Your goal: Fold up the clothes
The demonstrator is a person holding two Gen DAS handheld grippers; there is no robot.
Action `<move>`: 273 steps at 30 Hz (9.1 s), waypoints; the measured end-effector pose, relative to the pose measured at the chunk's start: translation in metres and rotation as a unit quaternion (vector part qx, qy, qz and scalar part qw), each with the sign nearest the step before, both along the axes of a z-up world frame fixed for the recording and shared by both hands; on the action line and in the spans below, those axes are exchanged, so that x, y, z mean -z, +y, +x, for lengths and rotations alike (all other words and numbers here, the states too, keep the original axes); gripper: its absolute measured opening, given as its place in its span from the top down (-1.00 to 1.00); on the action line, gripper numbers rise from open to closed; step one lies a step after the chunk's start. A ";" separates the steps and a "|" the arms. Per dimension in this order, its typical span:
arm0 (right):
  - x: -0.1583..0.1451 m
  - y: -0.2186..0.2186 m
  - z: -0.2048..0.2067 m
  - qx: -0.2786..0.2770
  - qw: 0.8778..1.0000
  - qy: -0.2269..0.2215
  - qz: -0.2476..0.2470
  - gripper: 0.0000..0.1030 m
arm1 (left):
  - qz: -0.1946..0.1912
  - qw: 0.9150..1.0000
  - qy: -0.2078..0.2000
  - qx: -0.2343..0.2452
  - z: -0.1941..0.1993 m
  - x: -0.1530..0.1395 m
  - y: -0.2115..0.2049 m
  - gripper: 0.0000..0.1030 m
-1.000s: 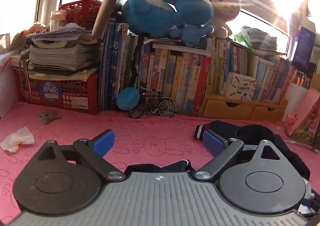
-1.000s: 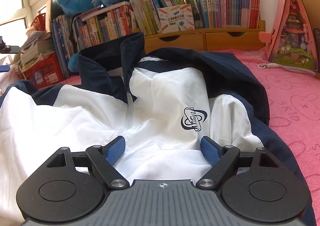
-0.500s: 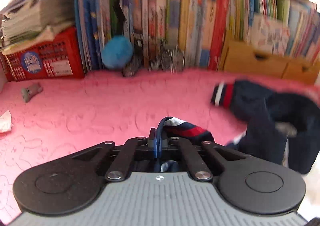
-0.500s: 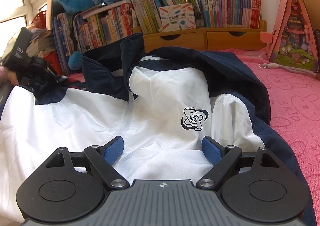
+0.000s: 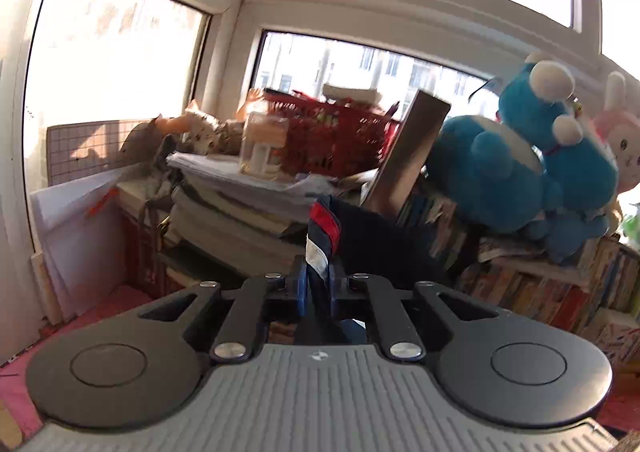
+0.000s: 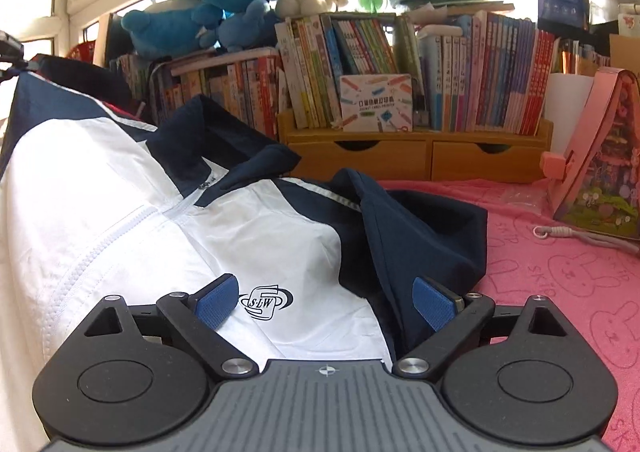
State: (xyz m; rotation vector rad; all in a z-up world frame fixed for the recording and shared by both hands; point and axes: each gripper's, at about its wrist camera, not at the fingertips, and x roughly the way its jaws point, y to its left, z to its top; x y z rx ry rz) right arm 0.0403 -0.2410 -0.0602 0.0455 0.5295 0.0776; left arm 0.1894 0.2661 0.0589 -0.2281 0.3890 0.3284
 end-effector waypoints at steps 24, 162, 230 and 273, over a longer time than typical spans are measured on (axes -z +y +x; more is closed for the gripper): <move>0.053 0.016 0.021 -0.009 0.995 0.089 -0.037 -0.98 | -0.018 0.981 0.090 0.171 -0.148 0.133 -0.211 -0.32; -0.020 0.110 0.163 -0.182 0.976 -0.029 -0.115 -0.48 | 0.239 0.961 0.077 0.116 0.036 0.108 -0.065 -0.71; 0.058 0.065 0.135 -0.090 0.992 0.082 -0.036 -0.82 | 0.056 0.962 0.002 0.269 -0.079 0.060 -0.123 -0.74; 0.060 0.064 0.135 -0.090 0.992 0.085 -0.031 -0.89 | 0.133 0.983 -0.077 0.104 -0.046 -0.060 -0.019 0.69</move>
